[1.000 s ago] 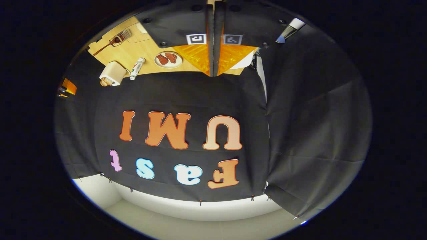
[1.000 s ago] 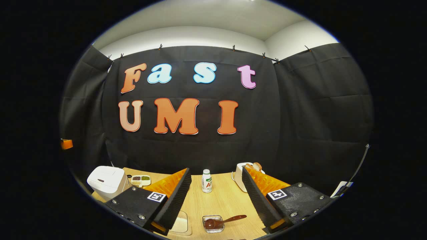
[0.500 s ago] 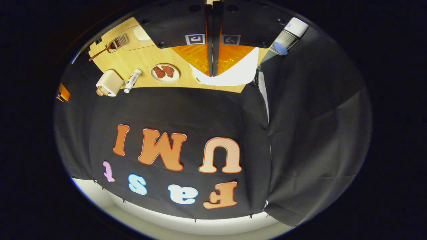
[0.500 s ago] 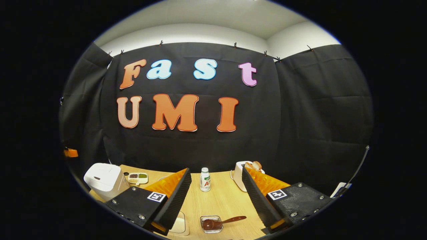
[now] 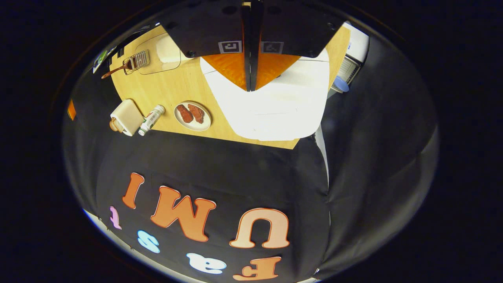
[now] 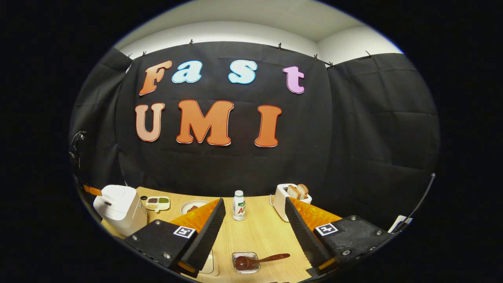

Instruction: Close the left gripper, press the button to open the rice cooker; take a wooden spoon from the chopstick holder with the right hand, scoop a spoonful of rice and pour it into the rice cooker, then put the wooden spoon back into the chopstick holder.

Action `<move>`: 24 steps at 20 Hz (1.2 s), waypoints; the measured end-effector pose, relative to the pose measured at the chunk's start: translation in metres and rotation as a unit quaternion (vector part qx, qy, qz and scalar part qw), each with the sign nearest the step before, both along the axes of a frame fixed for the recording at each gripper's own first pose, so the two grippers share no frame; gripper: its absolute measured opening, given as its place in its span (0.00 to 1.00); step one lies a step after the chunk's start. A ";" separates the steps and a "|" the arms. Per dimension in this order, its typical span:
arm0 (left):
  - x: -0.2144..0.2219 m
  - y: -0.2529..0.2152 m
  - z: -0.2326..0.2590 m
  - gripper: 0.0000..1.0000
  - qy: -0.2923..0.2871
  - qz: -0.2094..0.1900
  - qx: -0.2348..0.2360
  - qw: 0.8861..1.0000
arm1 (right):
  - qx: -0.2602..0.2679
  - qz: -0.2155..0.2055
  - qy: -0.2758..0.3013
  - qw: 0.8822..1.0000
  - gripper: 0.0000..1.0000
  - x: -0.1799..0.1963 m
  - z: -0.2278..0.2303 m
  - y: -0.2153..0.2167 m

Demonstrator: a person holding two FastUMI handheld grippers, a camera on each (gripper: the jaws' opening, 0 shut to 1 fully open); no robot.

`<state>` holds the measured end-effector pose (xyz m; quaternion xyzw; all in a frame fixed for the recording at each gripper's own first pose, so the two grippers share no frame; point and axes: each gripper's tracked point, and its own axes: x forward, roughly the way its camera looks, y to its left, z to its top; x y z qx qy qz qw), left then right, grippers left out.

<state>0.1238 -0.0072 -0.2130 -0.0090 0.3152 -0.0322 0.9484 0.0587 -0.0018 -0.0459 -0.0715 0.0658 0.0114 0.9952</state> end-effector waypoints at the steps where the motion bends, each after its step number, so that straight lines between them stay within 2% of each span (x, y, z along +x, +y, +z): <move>1: 0.001 0.000 -0.005 0.04 0.007 0.000 -0.001 1.000 | -0.003 -0.001 0.002 1.000 0.95 0.001 -0.003 0.000; 9: 0.007 0.008 -0.052 0.04 0.063 -0.002 0.001 0.998 | -0.003 0.000 0.013 1.000 0.95 0.005 -0.011 0.004; 10: 0.012 0.007 -0.048 0.04 0.052 -0.005 0.001 0.999 | -0.006 -0.004 0.013 1.000 0.95 0.005 -0.011 0.001; 12: 0.008 0.008 -0.058 0.04 0.079 -0.003 0.001 0.997 | -0.006 -0.008 0.013 1.000 0.95 0.005 -0.013 -0.001; 14: 0.006 0.009 -0.058 0.05 0.074 0.004 -0.006 0.997 | 0.007 -0.007 0.018 1.000 0.95 0.003 -0.014 0.001; 19: 0.008 0.008 -0.050 0.04 0.041 0.008 0.016 0.999 | 0.021 -0.002 0.017 1.000 0.95 -0.001 -0.015 0.002; 21: 0.010 0.007 -0.033 0.04 0.018 0.015 0.017 1.000 | 0.023 -0.002 0.011 1.000 0.95 -0.004 -0.009 0.001; 24: 0.019 0.011 0.024 0.05 -0.065 0.041 0.016 0.997 | 0.030 0.000 0.005 1.000 0.95 -0.010 -0.005 -0.002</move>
